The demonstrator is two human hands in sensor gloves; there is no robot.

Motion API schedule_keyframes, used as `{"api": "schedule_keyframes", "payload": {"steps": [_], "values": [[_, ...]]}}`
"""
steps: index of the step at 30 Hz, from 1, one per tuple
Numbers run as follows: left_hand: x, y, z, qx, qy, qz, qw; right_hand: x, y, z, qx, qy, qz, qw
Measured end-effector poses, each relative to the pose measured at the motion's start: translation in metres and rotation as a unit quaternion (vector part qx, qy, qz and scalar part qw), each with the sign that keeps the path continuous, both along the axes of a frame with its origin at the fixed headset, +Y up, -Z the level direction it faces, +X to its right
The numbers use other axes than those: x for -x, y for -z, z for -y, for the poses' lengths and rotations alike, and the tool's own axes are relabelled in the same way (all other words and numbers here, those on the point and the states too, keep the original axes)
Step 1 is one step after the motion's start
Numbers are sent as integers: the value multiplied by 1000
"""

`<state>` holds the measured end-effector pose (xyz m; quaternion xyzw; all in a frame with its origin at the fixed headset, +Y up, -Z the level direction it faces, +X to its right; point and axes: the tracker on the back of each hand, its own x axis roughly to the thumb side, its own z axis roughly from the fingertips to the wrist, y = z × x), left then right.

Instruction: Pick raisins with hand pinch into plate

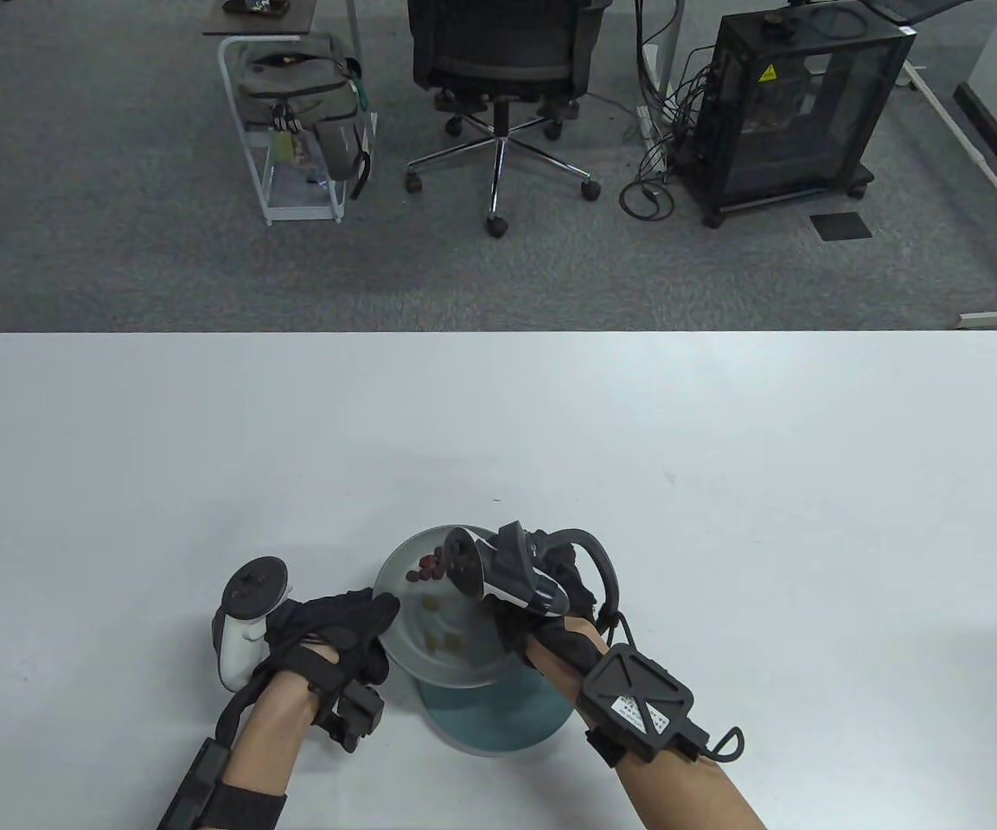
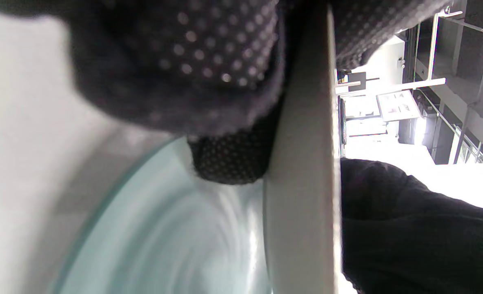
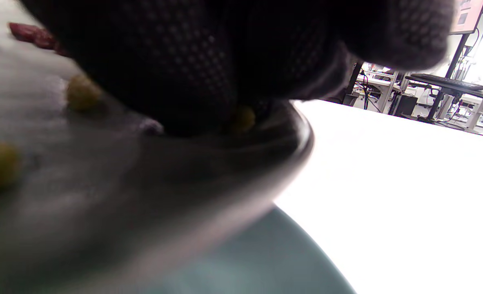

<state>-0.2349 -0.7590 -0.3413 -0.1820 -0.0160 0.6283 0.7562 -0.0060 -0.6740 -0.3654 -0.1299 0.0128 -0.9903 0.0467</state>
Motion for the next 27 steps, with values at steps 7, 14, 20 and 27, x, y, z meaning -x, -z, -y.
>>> {"api": "schedule_keyframes", "payload": {"steps": [7,14,20,27], "values": [[-4,-1,0,2,23,2,1000,-6,1,1,8,18,3,1000],[-1,0,0,7,22,-7,1000,-14,0,-14,6,72,-1,997],[7,2,-3,-8,16,-16,1000,-25,-4,-35,1,129,3,992],[20,4,0,1,6,-45,999,-42,-13,-42,6,190,21,981]]}}
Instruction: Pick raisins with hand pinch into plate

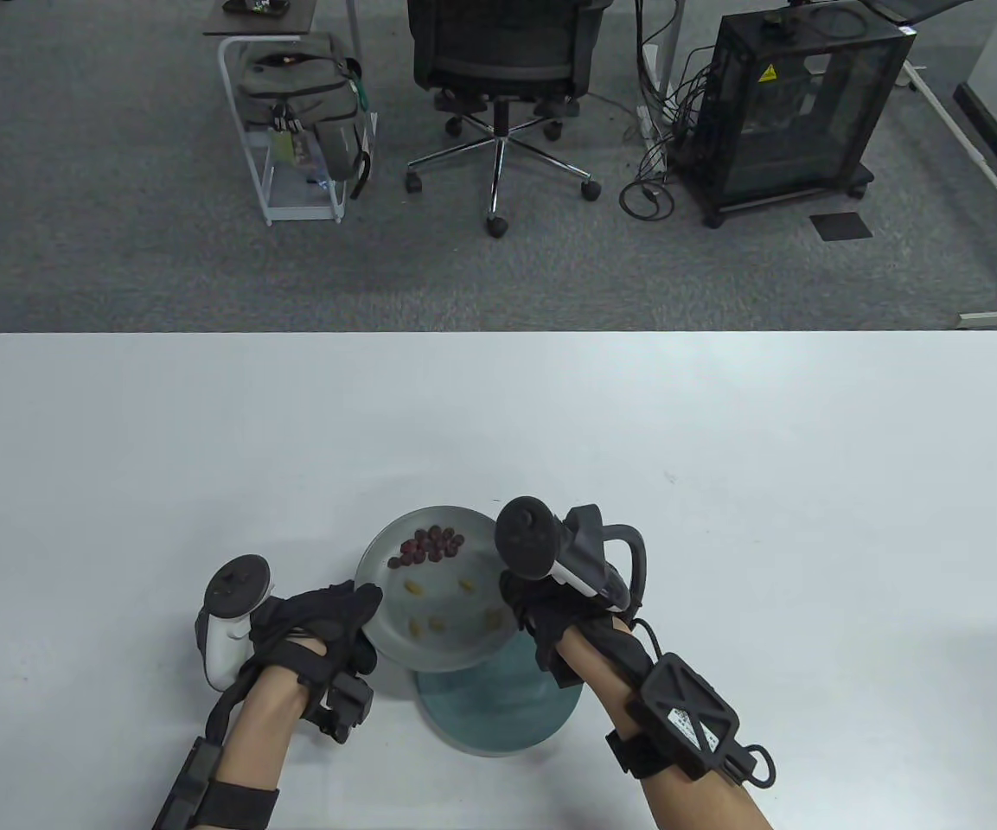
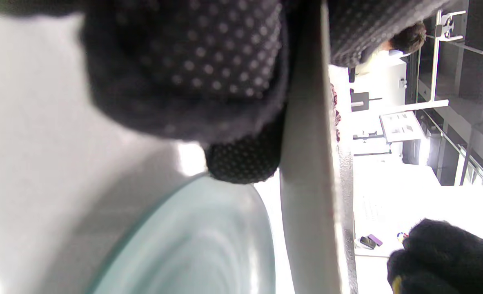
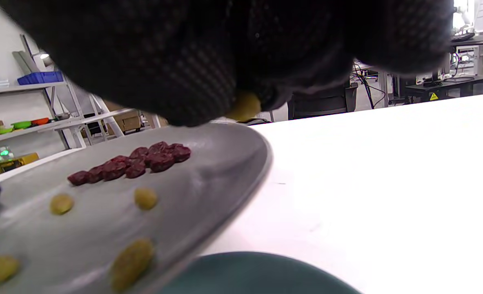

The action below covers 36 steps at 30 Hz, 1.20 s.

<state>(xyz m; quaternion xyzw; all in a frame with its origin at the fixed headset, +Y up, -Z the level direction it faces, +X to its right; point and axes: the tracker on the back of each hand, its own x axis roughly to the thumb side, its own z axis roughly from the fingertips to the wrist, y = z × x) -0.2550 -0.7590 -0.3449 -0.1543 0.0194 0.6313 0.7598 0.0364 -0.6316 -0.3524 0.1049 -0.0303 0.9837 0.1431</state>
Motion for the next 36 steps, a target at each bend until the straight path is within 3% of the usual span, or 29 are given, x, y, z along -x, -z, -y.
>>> {"api": "schedule_keyframes", "payload": {"steps": [11,18,36], "values": [[27,0,-3,-12,-1,-88,996,-14,1,38,47,3,27,999],[36,0,-2,-10,-16,-109,994,-6,6,67,68,-44,28,996],[38,-2,-4,-15,-13,-132,991,27,1,89,26,-158,20,987]]}}
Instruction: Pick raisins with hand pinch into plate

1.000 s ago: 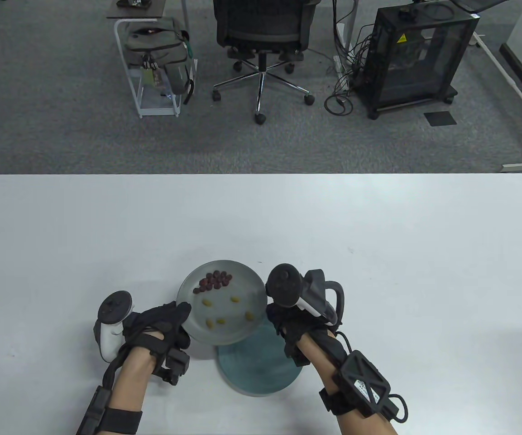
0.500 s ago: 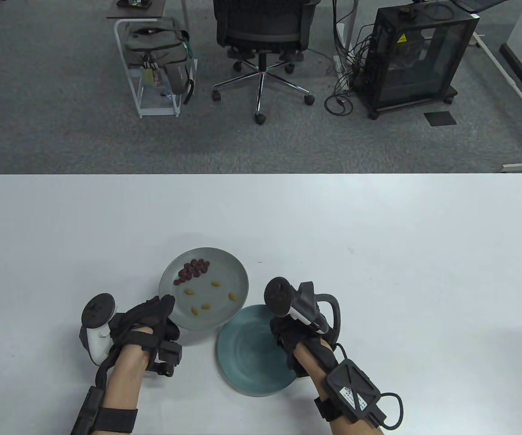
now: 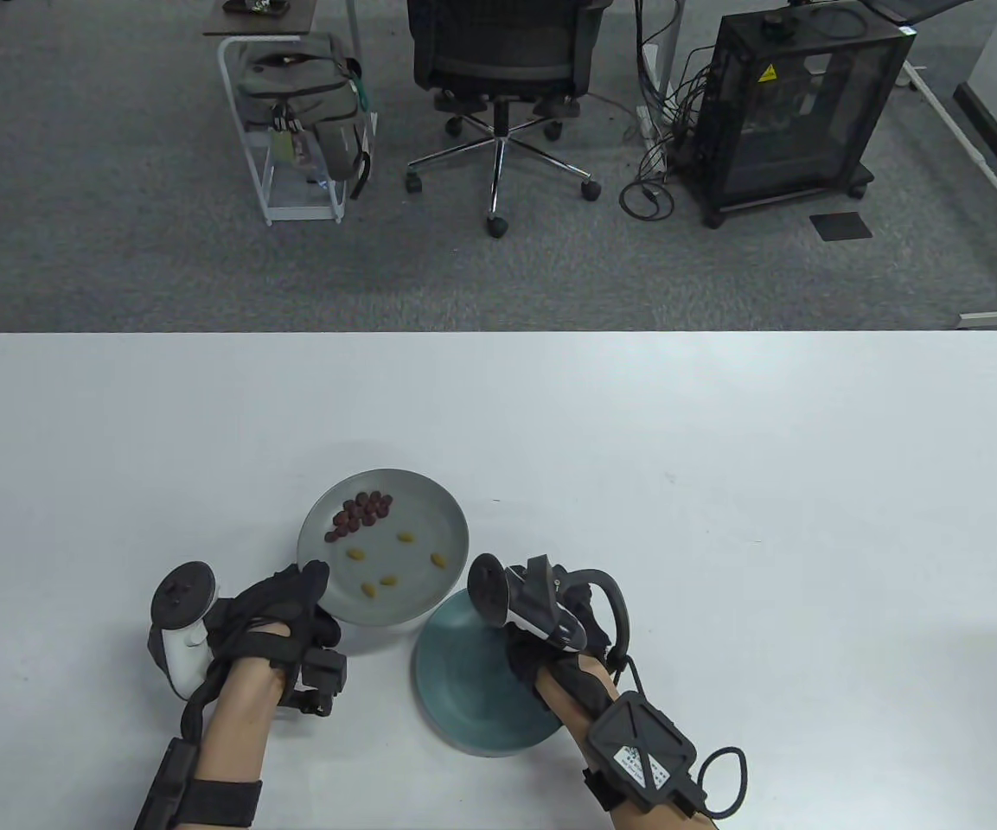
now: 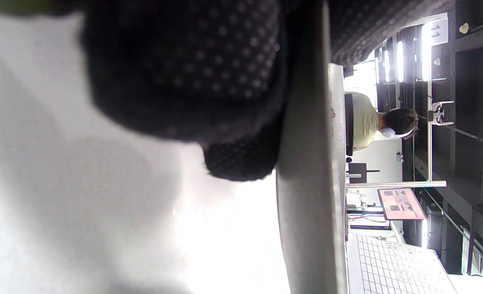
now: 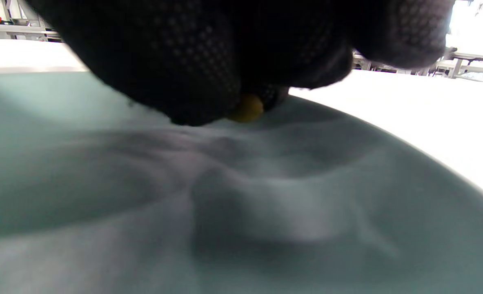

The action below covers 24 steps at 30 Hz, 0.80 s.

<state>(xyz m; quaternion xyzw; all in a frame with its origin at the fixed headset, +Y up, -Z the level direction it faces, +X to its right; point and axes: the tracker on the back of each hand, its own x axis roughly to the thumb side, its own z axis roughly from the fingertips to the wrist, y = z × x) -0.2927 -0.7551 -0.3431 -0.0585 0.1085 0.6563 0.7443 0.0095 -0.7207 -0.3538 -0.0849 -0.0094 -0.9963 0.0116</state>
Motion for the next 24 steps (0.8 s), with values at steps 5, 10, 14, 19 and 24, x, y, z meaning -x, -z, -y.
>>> {"api": "schedule_keyframes", "payload": {"steps": [5,10,14,19,24], "values": [[0,0,1,0,1,4,1000,-1,0,3,2,2,-2,1000],[0,0,1,-2,6,6,1000,-5,2,4,7,5,7,1000],[-1,0,1,-1,8,9,1000,-8,2,2,8,13,11,1000],[-3,1,1,-1,8,12,1000,-23,-6,-13,-4,53,21,998],[-5,1,2,-1,12,18,1000,-42,-15,-29,-22,95,34,995]]}}
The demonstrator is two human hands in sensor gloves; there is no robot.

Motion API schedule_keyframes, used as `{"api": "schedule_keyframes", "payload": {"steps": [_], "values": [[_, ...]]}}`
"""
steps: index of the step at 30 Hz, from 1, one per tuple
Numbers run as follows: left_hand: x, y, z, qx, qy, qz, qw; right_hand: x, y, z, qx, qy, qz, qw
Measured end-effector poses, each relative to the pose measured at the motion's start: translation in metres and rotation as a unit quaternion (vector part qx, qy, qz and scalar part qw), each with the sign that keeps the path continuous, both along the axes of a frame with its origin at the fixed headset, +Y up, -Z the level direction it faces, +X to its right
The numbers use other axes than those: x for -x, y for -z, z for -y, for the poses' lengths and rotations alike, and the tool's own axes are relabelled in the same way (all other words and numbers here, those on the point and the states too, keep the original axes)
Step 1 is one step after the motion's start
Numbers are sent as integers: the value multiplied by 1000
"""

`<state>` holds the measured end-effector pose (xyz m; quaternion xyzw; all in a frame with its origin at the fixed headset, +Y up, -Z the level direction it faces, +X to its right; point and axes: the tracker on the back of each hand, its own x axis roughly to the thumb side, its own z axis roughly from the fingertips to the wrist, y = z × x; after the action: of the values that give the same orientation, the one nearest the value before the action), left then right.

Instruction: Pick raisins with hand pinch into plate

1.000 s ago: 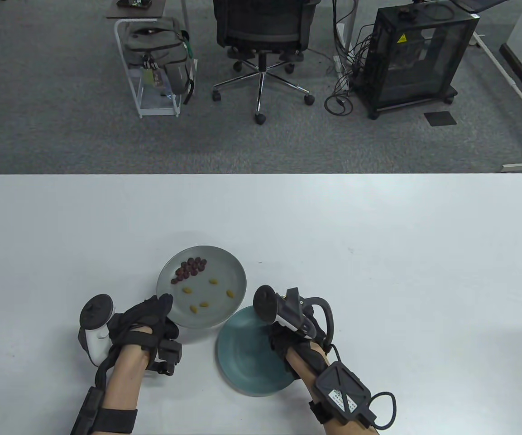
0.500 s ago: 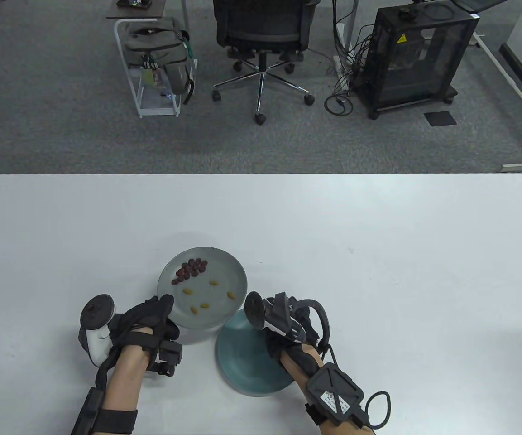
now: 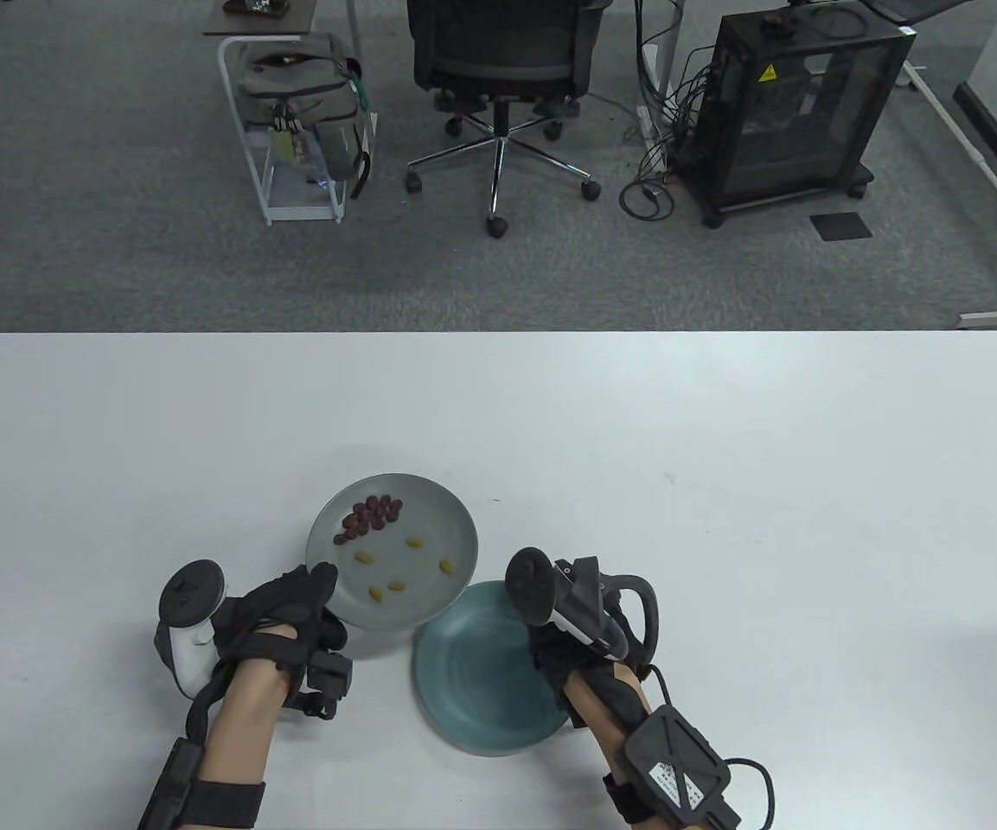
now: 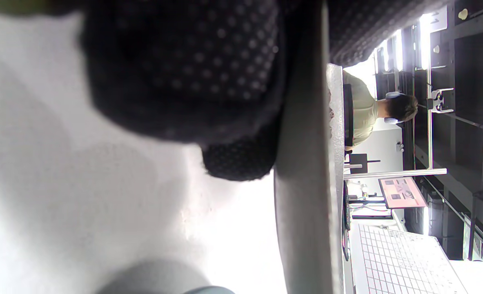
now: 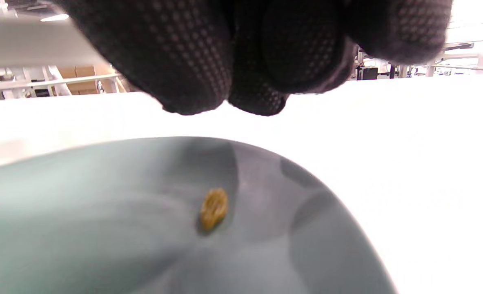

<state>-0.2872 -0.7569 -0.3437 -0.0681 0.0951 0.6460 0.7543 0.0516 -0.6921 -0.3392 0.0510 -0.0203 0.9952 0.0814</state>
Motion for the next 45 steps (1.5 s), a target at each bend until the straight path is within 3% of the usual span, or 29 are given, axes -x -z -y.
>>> {"api": "schedule_keyframes", "payload": {"steps": [12,20,27,39,45], "values": [[-18,0,5,8,5,28,1000,-9,-12,-17,0,81,-20,997],[-32,-2,9,14,16,49,999,-9,-13,-16,6,108,-19,994],[-44,-4,7,10,22,70,997,-8,-14,-16,15,103,-3,995],[-58,-7,9,14,28,95,995,-2,-10,-5,92,89,22,992],[-62,-7,10,19,17,104,994,-1,-8,-2,101,80,34,991]]}}
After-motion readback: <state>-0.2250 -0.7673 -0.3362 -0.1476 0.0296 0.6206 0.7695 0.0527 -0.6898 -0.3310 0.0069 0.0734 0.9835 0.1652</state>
